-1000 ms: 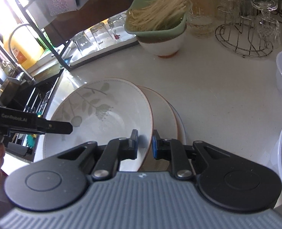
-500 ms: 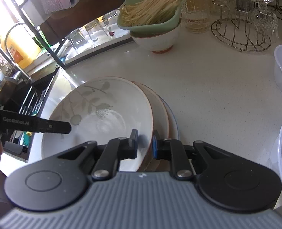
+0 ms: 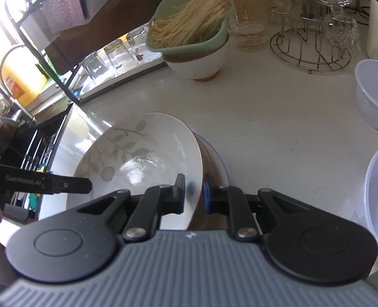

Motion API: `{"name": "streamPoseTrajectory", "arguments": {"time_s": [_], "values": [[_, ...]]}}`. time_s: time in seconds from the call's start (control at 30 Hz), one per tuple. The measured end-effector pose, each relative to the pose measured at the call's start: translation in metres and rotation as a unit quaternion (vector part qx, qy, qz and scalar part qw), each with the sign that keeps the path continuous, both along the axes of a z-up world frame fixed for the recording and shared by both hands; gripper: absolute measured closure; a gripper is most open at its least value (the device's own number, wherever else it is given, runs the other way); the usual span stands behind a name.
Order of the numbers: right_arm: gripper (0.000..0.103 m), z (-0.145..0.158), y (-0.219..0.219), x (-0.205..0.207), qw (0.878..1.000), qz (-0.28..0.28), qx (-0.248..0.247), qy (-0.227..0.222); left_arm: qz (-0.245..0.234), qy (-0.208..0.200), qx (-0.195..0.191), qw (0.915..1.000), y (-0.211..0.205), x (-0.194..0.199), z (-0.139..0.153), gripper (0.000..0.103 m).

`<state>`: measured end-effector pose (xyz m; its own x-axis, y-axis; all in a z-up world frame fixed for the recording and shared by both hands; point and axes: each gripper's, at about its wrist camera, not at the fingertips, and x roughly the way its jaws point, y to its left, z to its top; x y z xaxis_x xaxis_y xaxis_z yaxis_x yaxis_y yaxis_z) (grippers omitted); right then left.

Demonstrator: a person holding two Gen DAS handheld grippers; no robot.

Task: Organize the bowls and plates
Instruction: 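Lower the plate onto the stack, open the left gripper and withdraw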

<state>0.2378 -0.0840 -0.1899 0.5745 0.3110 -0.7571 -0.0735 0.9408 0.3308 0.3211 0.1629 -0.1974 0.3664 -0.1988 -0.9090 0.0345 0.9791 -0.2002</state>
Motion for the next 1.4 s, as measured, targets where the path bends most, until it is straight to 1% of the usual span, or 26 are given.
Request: {"name": "streamPoseTrajectory", "arguments": {"time_s": [0.2,0.3,0.4,0.5,0.7,0.77,0.9,1.07,1.2,1.27,1.4], "values": [[0.086,0.006,-0.004,-0.005,1.0,-0.003,-0.002,-0.004,0.006,-0.015,-0.003,0.9999,-0.001,-0.009,0.011,0.068],[0.086,0.011,-0.007,-0.008,1.0,-0.009,-0.021,-0.01,0.014,-0.022,-0.009,0.9996,0.0,-0.01,0.019,0.068],[0.086,0.015,-0.014,-0.009,1.0,-0.01,-0.005,-0.015,0.014,-0.031,-0.014,0.9993,-0.005,-0.011,0.029,0.068],[0.086,0.027,-0.017,-0.014,0.999,-0.005,-0.016,-0.035,0.01,-0.048,-0.015,0.9987,-0.013,-0.015,0.043,0.068],[0.086,0.065,-0.029,-0.027,0.997,-0.006,-0.013,-0.077,0.007,-0.085,-0.031,0.9959,-0.029,-0.029,0.077,0.068],[0.086,0.082,-0.034,-0.034,0.995,-0.007,-0.01,-0.096,0.007,-0.098,-0.035,0.9945,-0.034,-0.037,0.09,0.068],[0.086,0.11,-0.047,-0.048,0.992,-0.016,-0.002,-0.126,0.005,-0.124,-0.032,0.9918,-0.044,-0.053,0.115,0.068],[0.086,0.138,-0.06,-0.071,0.987,-0.026,0.003,-0.161,0.008,-0.141,-0.041,0.9891,-0.053,-0.076,0.138,0.068],[0.086,0.149,-0.065,-0.088,0.986,-0.025,0.004,-0.167,0.01,-0.149,-0.044,0.9878,-0.057,-0.093,0.148,0.068],[0.086,0.151,-0.064,-0.095,0.986,-0.023,-0.003,-0.168,0.01,-0.154,-0.043,0.9871,-0.058,-0.102,0.151,0.068],[0.086,0.15,-0.061,-0.109,0.986,-0.029,-0.005,-0.165,0.009,-0.157,-0.028,0.9872,-0.058,-0.111,0.15,0.068]]}}
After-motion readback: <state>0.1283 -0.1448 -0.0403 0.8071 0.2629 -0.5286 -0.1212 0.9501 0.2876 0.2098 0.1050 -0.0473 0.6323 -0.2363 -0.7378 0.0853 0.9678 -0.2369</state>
